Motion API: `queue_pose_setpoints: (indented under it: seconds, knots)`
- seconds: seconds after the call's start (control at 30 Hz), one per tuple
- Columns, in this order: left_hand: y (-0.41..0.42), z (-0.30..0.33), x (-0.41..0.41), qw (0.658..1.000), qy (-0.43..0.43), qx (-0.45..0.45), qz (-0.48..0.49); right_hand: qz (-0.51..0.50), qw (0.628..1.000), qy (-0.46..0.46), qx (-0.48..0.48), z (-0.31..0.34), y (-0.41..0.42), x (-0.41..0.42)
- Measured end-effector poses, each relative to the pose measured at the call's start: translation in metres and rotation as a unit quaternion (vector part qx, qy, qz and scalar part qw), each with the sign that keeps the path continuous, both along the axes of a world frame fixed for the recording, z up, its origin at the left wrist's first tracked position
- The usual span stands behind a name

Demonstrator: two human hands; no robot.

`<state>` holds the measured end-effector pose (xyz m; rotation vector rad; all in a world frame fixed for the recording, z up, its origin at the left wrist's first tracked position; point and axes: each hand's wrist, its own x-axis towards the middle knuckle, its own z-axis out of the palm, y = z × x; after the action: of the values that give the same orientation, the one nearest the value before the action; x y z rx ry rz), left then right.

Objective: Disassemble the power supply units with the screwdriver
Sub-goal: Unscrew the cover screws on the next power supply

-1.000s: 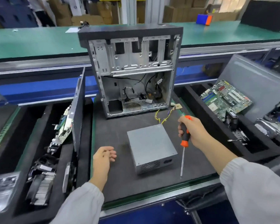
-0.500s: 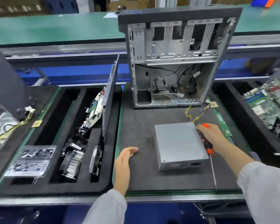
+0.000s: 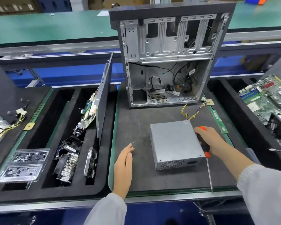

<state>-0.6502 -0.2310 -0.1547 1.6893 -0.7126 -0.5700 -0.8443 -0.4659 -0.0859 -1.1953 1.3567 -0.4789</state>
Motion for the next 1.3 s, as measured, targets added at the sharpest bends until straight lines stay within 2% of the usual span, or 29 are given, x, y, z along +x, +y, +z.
queue_pose_setpoints:
  seconds: [0.2,0.33,0.4,0.5,0.6,0.9,1.13,1.3]
  knots:
    - [-0.003,0.002,-0.002,1.0,-0.005,0.013,-0.015,0.009,1.0,-0.014,-0.012,0.001,0.004,-0.004]
    - [-0.025,0.031,-0.014,0.999,-0.028,0.014,-0.021,0.015,0.999,-0.027,-0.016,0.002,0.01,-0.012]
    - [-0.047,0.049,-0.025,0.998,0.013,0.037,-0.057,0.036,0.999,-0.021,-0.013,0.004,0.012,-0.017]
    - [-0.072,0.062,-0.04,0.981,0.117,0.104,-0.115,0.057,0.998,-0.029,0.018,0.008,0.019,-0.019]
    - [-0.08,0.061,-0.049,0.964,0.223,0.081,-0.123,0.053,0.996,-0.057,0.051,0.009,0.021,-0.021]
    - [-0.083,0.064,-0.051,0.968,0.216,0.088,-0.089,0.137,0.989,0.04,-0.033,0.026,0.024,-0.017]
    - [-0.081,0.066,-0.056,0.962,0.236,0.099,-0.098,0.223,0.946,0.204,-0.116,0.044,0.025,-0.011]
    - [-0.081,0.071,-0.059,0.963,0.232,0.099,-0.094,0.227,0.939,0.224,-0.129,0.049,0.032,-0.006]
